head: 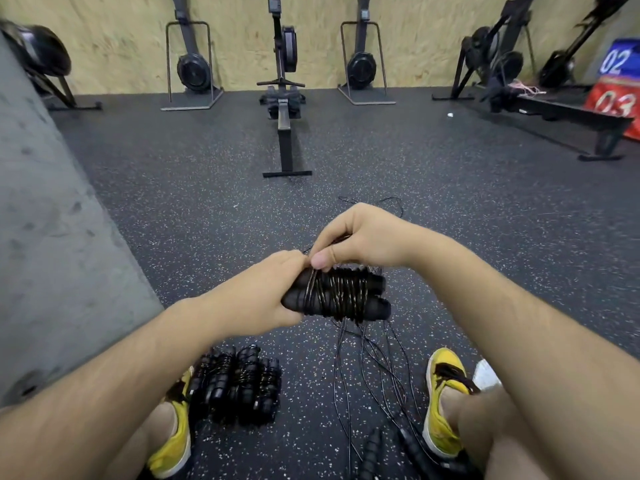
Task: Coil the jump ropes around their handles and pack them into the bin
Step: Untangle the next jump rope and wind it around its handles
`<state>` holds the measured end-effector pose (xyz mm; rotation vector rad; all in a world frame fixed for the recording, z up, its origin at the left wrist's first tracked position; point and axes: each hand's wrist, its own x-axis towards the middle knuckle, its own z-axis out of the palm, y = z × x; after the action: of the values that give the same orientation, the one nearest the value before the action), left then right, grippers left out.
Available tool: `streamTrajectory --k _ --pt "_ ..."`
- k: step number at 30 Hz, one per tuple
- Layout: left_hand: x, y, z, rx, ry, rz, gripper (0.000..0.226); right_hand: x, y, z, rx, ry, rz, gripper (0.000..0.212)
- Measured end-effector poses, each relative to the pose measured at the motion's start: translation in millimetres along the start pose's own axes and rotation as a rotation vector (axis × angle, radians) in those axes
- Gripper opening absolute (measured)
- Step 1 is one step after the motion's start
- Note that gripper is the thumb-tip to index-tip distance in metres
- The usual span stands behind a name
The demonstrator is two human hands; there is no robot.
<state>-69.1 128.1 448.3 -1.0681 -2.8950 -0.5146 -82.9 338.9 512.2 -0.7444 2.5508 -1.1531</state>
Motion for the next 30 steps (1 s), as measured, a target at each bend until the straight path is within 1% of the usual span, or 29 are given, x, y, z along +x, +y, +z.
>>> streamTrajectory --k 3,5,10,13,16,17,18,20,21,22,23,26,27,30 --pt "-7.2 6.8 -8.7 -0.166 -0.035 -0.044 0.034 1.4 3.4 -0.9 0.179 -0.031 0.024 0.006" --pt "-8.4 7.6 -12.1 -0.24 -0.054 -0.049 0.035 1.9 5.8 -0.8 0.253 -0.044 0.031 0.007" --pt "-7.9 6.3 -14.9 -0.319 -0.054 -0.037 0.036 2.7 7.8 -0.6 0.293 -0.032 0.02 0.012" --pt "-8.9 12.0 -13.3 -0.398 -0.032 -0.022 0.036 2.2 7.0 -2.1 0.311 -0.043 0.0 0.02" --pt "-10.0 19.1 -14.7 -0.647 -0.002 -0.041 0.049 0.7 12.6 -6.6 0.431 0.005 0.029 0.013" --pt "-9.5 20.4 -15.4 -0.734 0.024 -0.053 0.054 1.4 15.5 -5.3 0.496 0.03 0.028 0.013" --pt "-8.2 21.9 -15.9 -0.837 0.06 -0.065 0.058 2.3 17.5 -2.0 0.59 0.049 0.016 0.014" --pt "-3.9 25.6 -15.0 -1.093 0.165 -0.085 0.063 6.6 18.9 9.3 0.792 0.098 -0.005 0.009" --pt "-1.7 28.6 -14.5 -1.208 0.231 -0.104 0.062 10.4 19.0 17.0 0.845 0.149 -0.007 0.01" --pt "0.6 31.3 -13.9 -1.297 0.295 -0.134 0.06 14.2 19.5 25.1 0.843 0.213 0.0 0.014" --pt "2.6 34.5 -14.3 -1.362 0.35 -0.171 0.058 17.3 18.7 33.5 0.788 0.278 0.011 0.017" --pt "6.3 38.0 -17.3 -1.453 0.471 -0.324 0.056 15.4 12.1 53.3 0.534 0.393 0.045 0.037" --pt "7.0 37.7 -19.2 -1.471 0.495 -0.353 0.052 12.4 9.2 57.3 0.428 0.426 0.052 0.038" --pt "6.5 38.9 -23.2 -1.499 0.522 -0.359 0.04 2.7 0.9 68.1 0.037 0.57 -0.022 0.027"
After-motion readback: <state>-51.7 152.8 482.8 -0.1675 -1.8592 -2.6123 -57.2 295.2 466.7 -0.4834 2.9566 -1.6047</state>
